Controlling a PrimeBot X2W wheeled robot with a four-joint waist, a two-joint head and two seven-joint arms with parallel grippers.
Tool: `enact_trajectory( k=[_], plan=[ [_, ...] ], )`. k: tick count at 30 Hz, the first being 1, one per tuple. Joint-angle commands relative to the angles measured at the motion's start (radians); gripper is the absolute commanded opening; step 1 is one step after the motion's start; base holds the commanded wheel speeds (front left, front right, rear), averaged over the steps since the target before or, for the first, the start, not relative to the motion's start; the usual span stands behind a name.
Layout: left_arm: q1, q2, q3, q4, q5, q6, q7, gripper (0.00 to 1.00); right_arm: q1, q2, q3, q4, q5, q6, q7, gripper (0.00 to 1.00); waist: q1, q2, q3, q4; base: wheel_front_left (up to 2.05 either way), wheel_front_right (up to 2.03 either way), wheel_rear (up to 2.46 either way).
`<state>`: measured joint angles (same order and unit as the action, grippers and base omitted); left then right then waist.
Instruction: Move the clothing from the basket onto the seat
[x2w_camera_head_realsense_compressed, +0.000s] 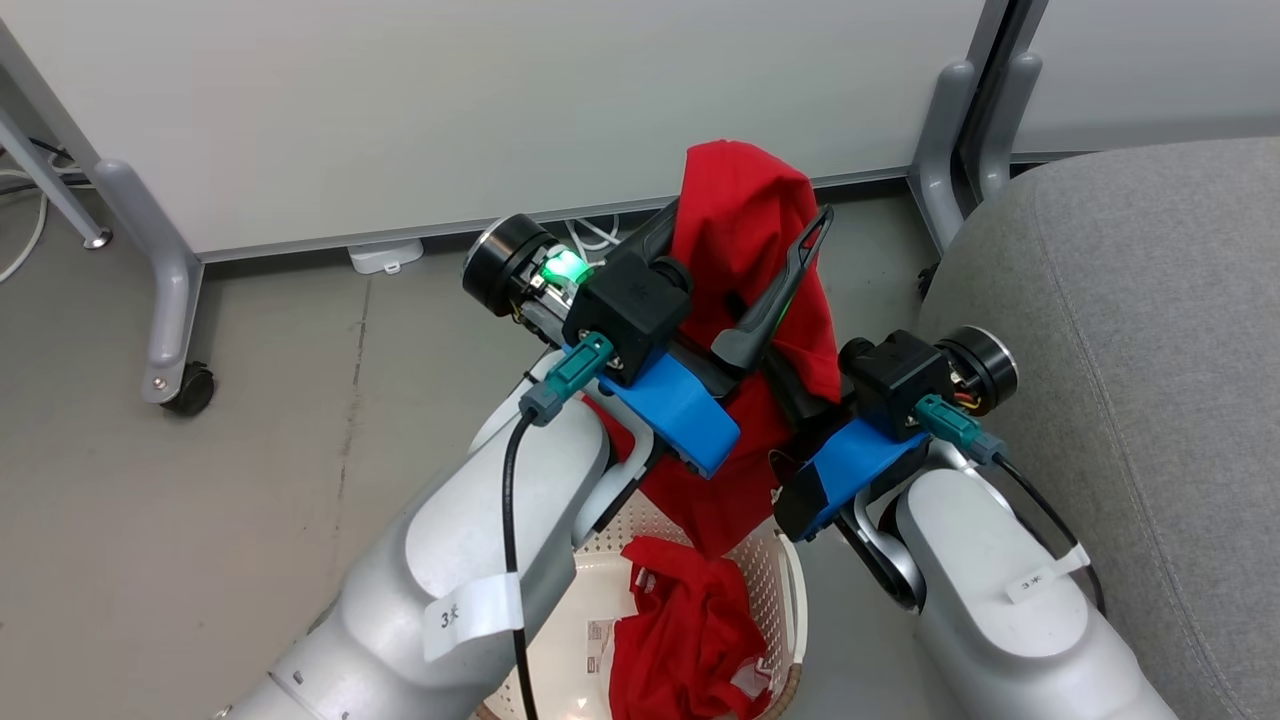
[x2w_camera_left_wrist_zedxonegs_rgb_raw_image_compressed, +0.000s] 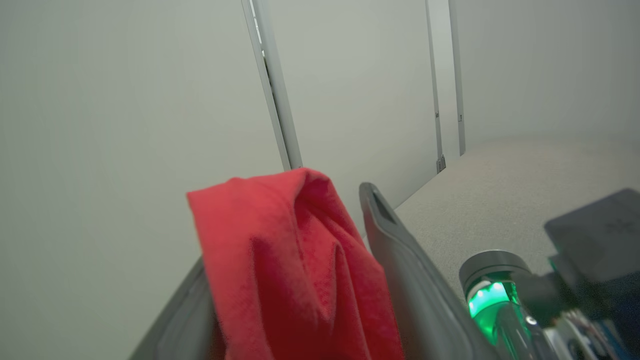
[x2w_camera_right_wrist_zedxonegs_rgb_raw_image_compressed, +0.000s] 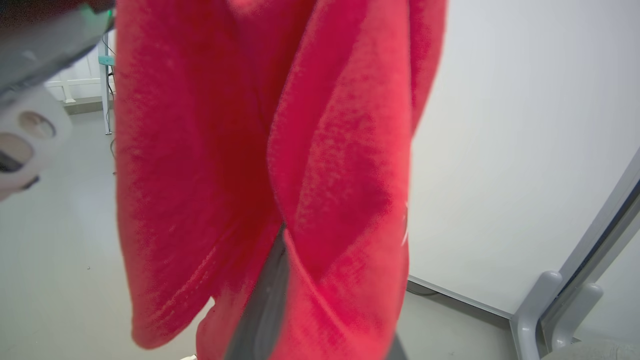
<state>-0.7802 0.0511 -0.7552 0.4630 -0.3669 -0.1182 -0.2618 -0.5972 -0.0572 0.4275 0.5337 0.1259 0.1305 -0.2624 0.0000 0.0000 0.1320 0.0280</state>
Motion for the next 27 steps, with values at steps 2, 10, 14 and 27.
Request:
enact_trajectory(
  k=[2,10,14,27],
  plan=[
    [0.005,-0.001,-0.002,0.006,-0.003,0.005,-0.005,1.0,0.006,0.003,-0.003,-0.009,0.006,0.0,-0.004,0.0,0.0,0.0,-0.001,0.0,0.0,0.0,0.0],
    [0.018,-0.001,-0.007,0.018,-0.001,0.006,-0.005,1.0,0.018,0.004,-0.015,-0.027,0.011,0.0,-0.004,0.0,0.0,0.0,-0.002,-0.012,0.0,0.0,0.0],
    [0.022,-0.001,-0.005,0.025,0.004,0.006,-0.005,1.0,0.023,0.004,-0.03,-0.04,0.013,0.0,-0.004,0.0,0.0,0.0,0.004,-0.028,0.0,0.0,0.0],
    [0.017,0.002,-0.008,0.048,0.025,0.004,-0.004,1.0,0.002,-0.004,-0.129,-0.095,0.01,0.0,-0.004,0.0,0.0,0.0,0.073,-0.135,0.0,0.0,0.0]
  ],
)
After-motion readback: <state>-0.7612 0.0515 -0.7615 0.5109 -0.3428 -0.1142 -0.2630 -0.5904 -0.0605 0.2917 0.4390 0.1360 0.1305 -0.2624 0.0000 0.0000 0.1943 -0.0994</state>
